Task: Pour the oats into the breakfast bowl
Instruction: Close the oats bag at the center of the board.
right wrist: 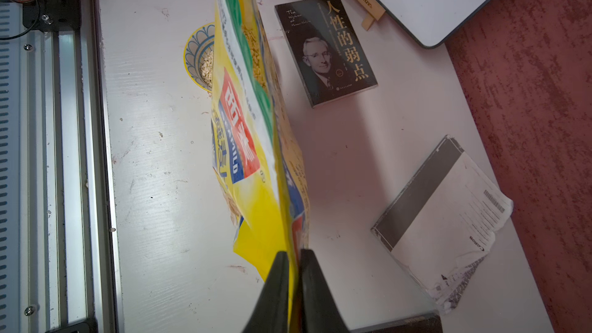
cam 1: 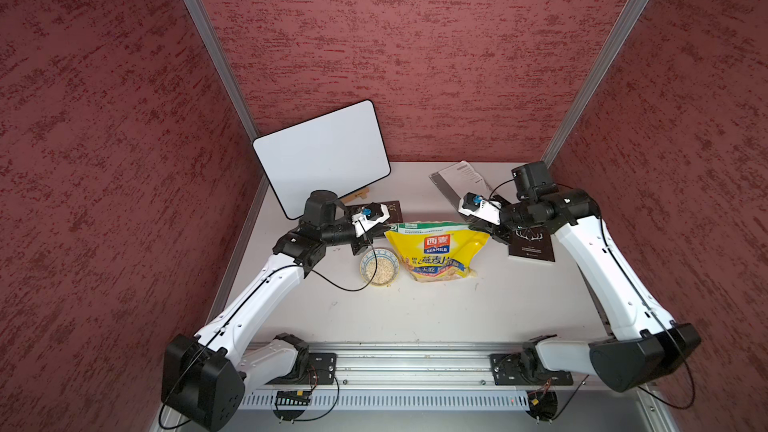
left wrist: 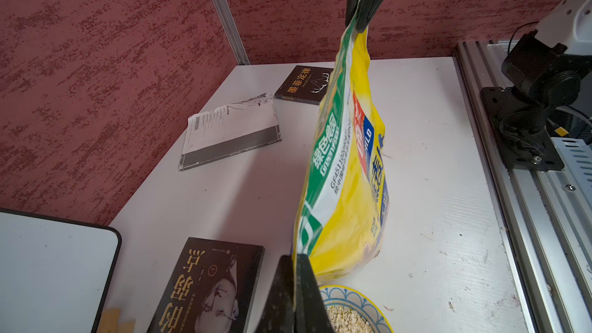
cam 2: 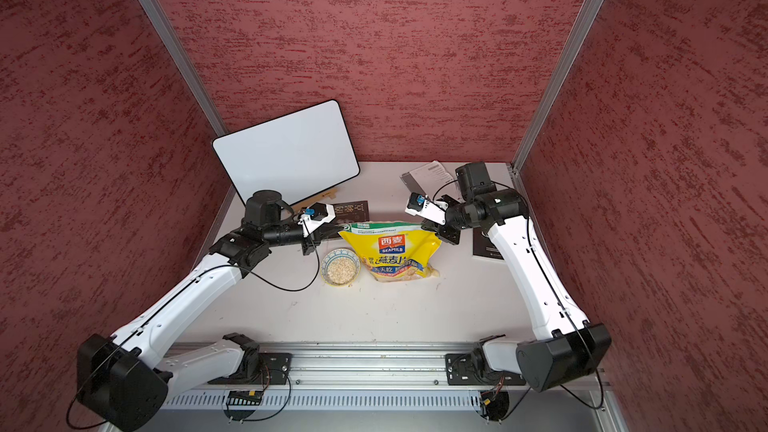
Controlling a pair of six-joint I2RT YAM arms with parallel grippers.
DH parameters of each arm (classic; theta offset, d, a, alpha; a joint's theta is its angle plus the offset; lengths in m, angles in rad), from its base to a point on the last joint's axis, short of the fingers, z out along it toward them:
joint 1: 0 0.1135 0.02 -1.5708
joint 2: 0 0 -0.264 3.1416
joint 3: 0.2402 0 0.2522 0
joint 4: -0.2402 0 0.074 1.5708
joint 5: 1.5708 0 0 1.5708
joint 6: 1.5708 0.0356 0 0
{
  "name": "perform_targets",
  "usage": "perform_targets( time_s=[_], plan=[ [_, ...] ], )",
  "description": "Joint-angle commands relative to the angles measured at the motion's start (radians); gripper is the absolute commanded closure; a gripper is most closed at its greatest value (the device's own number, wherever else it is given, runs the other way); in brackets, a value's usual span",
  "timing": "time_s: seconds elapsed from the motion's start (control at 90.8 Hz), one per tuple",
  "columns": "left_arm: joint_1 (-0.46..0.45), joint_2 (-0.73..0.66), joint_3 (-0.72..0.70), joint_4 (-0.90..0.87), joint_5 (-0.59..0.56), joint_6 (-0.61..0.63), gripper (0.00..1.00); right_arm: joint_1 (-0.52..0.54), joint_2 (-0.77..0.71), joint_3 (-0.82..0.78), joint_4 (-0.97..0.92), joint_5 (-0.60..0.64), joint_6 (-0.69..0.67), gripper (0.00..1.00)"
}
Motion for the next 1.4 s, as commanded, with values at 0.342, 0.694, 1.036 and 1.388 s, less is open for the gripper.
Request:
perform_targets(
  time_s=[0.342,0.694,1.036,1.388],
  plan=[
    [0.005,-0.040,-0.028,0.087,-0.033,0.014,1.00,0.151,0.115,0.127,0.075,0.004,0.025,0.05],
    [0.006,-0.048,-0.029,0.093,-0.031,0.013,1.00,0.276,0.266,0.222,0.119,-0.028,0.087,0.05],
    [0.006,-0.063,-0.040,0.093,-0.034,0.022,1.00,0.296,0.307,0.248,0.109,-0.031,0.115,0.41],
    [0.008,-0.063,-0.045,0.111,-0.039,0.000,1.00,0.296,0.292,0.233,0.074,0.014,0.096,0.70]
  ],
)
